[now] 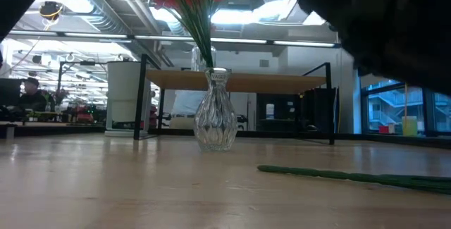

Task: Pick and place flowers into a vace then onto a shelf
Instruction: Put the blue flowers into the transparent vase

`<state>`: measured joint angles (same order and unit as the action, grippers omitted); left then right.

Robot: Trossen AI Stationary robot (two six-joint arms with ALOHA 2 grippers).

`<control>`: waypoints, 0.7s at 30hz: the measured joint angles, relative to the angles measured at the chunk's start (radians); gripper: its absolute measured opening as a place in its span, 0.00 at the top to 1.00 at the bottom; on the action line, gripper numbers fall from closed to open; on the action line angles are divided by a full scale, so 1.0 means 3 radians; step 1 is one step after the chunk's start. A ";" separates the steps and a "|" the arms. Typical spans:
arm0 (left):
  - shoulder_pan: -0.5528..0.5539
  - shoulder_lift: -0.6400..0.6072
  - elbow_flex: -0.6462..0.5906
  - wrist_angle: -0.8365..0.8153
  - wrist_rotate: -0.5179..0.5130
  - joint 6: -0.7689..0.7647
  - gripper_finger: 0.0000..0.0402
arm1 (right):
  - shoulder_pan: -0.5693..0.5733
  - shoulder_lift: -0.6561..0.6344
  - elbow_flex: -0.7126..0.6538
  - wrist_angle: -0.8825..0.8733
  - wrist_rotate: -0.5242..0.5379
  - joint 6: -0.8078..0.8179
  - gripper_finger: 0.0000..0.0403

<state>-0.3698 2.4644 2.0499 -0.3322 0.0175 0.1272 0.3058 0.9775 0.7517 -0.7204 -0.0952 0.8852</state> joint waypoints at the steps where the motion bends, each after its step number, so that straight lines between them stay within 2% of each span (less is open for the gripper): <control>1: 0.0002 0.0007 0.0000 -0.0006 -0.0008 0.0048 0.46 | 0.0000 0.0000 0.0000 0.0000 0.0000 -0.0001 0.35; 5: -0.0012 0.0075 0.0004 -0.0002 0.0008 0.0135 0.46 | 0.0000 0.0001 0.0000 0.0003 0.0000 0.0005 0.35; 14: -0.0055 0.0237 0.0000 -0.0055 0.0061 -0.0107 0.47 | 0.0000 0.0001 0.0000 0.0018 -0.0001 0.0011 0.35; 17: -0.0048 0.0238 0.0006 -0.0136 0.0058 -0.0261 0.51 | 0.0000 0.0001 0.0000 0.0018 -0.0001 0.0012 0.35; 21: -0.0025 0.0238 0.0010 -0.0200 0.0016 -0.0386 0.61 | 0.0000 0.0001 0.0000 0.0018 -0.0001 0.0008 0.35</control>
<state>-0.3772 2.5359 2.0529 -0.3923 0.0221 0.0113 0.3058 0.9779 0.7517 -0.7151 -0.0956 0.8875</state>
